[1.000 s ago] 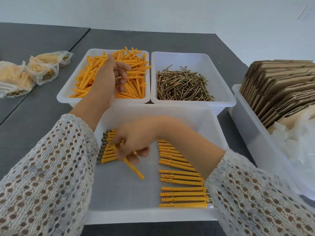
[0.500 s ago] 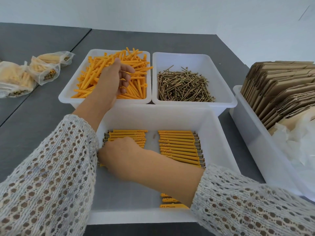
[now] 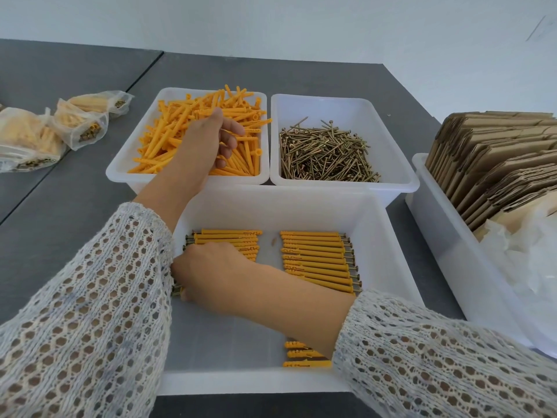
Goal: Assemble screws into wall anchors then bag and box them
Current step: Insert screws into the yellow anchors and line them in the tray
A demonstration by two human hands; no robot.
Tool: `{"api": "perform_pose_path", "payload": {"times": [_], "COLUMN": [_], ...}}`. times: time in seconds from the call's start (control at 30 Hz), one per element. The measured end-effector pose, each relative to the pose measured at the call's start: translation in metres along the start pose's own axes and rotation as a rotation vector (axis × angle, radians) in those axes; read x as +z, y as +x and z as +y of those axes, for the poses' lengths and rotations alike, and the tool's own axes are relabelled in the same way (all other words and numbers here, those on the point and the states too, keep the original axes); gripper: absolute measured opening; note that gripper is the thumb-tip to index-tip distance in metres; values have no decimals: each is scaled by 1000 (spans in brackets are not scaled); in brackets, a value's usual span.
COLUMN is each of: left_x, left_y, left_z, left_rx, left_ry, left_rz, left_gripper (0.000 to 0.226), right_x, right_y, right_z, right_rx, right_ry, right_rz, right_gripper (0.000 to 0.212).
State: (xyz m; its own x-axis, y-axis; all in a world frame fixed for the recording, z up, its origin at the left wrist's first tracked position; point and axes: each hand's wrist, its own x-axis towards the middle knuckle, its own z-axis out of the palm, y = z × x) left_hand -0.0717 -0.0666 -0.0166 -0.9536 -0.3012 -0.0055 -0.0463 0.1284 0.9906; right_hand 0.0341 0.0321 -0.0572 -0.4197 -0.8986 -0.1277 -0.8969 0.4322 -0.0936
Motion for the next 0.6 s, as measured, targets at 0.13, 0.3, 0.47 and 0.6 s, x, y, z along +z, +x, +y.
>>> {"api": "perform_pose_path", "payload": {"times": [0.13,0.3,0.47,0.6], "left_x": [0,-2,-4,0], "left_y": [1,4,7,0], "left_z": [-2,-5,-8,-11], "left_rx": [18,37,46,205], "left_ry": [36,59,83,276], "left_rz": [5,-5,0,2], "left_gripper": [51,49,47,39], "right_x": [1,5,-13,-51], "right_y": [0,1,-3,-9], "right_z": [2,6,22,52], "right_rx": [42,103,84,57], "right_ry": [70,112,181,386], "right_rz": [-5,14,-168,-189], "right_gripper": [38,30,34,30]}}
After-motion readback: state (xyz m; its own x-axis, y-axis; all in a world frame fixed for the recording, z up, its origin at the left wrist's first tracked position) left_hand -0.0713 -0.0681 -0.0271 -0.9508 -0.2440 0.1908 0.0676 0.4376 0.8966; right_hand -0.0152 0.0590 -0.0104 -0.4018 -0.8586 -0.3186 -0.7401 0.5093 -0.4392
